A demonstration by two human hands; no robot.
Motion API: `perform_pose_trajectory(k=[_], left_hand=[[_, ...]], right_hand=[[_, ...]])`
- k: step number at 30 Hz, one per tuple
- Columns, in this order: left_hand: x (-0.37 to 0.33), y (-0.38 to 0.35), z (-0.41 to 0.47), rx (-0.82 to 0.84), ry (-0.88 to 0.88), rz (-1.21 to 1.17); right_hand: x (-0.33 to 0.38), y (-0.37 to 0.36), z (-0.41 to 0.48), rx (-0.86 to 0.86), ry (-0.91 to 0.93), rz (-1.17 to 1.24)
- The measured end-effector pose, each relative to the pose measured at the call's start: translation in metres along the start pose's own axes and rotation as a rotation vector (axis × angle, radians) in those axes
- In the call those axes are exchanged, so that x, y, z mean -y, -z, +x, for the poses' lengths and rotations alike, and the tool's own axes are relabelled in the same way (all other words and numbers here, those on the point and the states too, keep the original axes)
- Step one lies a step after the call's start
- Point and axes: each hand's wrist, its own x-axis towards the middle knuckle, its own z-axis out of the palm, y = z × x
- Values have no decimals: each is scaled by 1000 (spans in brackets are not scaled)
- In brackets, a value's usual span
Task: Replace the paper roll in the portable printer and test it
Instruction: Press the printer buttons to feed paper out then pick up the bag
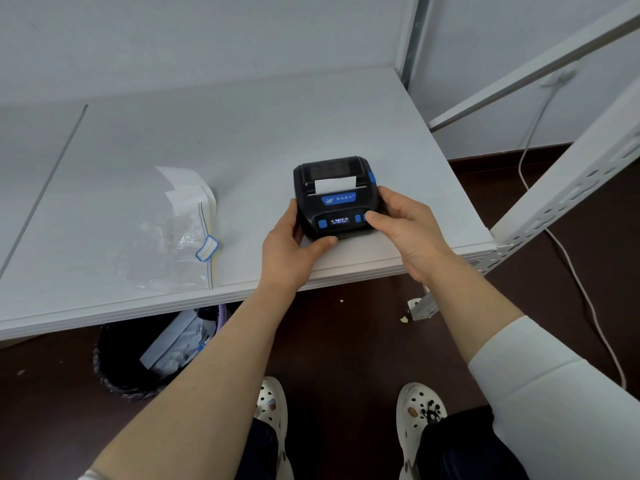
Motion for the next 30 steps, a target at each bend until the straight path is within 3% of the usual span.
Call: perform_pose_trajectory(k=[30], left_hand=[[-1,0,-1,-6,24,22]], right_hand=[[-5,-2,3,-29,13,-106]])
